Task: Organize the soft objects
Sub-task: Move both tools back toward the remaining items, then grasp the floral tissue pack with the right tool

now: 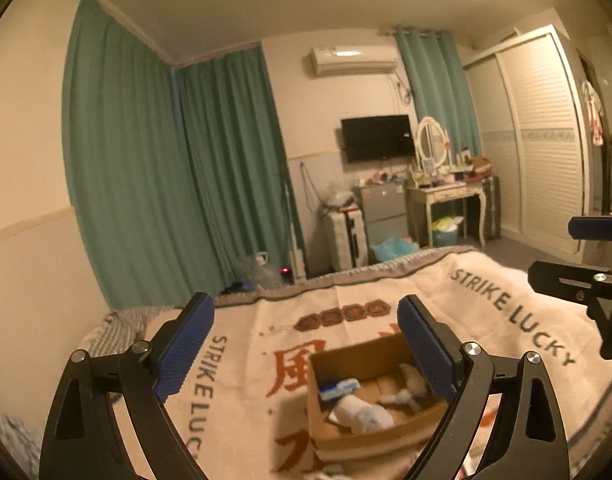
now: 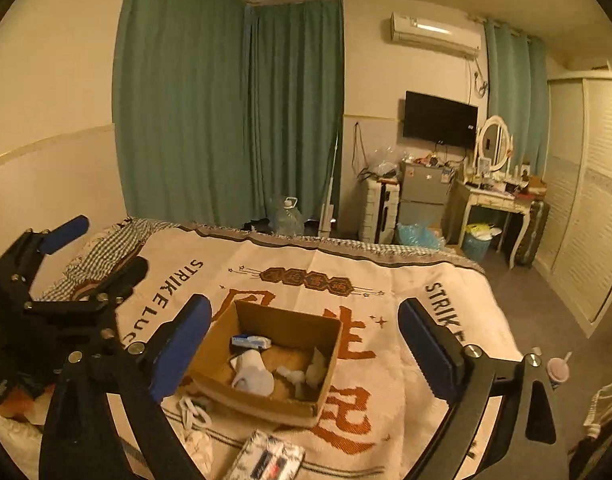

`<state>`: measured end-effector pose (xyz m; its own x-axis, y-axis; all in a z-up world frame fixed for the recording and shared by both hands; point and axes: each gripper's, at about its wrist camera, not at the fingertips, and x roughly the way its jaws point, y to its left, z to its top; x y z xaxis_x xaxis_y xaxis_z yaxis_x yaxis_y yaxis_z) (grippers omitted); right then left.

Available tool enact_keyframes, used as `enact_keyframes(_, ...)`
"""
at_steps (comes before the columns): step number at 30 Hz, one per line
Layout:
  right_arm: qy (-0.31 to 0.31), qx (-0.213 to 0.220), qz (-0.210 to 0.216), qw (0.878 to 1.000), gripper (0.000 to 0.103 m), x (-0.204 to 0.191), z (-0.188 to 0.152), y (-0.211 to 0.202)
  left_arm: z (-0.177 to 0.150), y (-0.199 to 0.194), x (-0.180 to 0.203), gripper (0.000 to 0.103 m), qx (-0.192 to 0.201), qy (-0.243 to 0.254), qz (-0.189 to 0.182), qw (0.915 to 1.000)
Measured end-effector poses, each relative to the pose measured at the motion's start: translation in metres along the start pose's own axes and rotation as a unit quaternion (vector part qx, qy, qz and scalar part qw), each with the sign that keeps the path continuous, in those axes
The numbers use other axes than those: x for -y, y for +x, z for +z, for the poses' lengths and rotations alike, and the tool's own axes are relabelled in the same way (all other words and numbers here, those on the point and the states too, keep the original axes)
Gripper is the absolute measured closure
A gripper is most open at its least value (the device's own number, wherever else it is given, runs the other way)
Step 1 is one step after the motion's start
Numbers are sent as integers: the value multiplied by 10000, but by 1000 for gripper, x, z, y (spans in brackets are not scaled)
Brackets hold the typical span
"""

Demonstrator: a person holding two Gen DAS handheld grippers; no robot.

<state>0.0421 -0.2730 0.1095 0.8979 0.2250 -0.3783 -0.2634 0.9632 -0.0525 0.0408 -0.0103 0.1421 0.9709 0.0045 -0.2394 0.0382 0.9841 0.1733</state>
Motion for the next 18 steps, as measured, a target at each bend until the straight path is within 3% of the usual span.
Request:
enact_keyframes(3,-36,-5,-35,10000,6,-5,-14,-17,-10,-15,2,9,-64,-7,-116,9999)
enact_keyframes(10,179,-130,-47,9997,0,-10,-64,-24,-48,-21,2,9,-344,-267,12,9991)
enact_keyframes(14,324,-320,29,9990,0,-13,-101,-8,-90,0,-2,9,-932,-656,11,9935)
enact_keyframes(18,497,-677,76,9964,0,-12,-142,25,-133,26,3,9,-1550,-739,123,9851)
